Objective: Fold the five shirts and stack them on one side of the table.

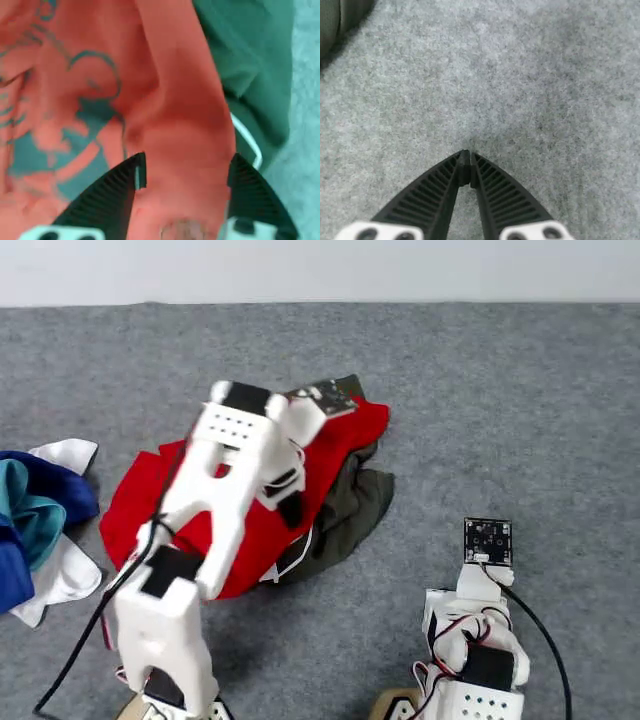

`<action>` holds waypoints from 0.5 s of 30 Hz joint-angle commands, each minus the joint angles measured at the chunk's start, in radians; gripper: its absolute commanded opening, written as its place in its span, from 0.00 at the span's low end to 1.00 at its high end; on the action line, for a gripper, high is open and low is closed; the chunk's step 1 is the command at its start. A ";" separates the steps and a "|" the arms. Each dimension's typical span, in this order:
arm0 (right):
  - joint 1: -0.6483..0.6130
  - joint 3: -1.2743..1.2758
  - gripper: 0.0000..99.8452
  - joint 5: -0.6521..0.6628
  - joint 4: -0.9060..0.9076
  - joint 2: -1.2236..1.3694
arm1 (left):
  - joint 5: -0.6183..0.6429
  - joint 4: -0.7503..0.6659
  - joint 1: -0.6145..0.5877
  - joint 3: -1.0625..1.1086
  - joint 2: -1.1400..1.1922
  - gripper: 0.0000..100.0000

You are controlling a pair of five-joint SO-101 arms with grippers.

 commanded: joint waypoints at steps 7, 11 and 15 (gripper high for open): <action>-0.001 0.015 0.01 0.011 0.007 -0.008 | 0.051 -0.025 0.002 -0.090 0.072 0.01; -0.001 0.015 0.01 0.011 0.007 -0.008 | 0.051 0.130 -0.055 -0.309 0.072 0.00; -0.001 0.015 0.01 0.011 0.007 -0.008 | 0.058 0.137 -0.180 -0.503 0.026 0.00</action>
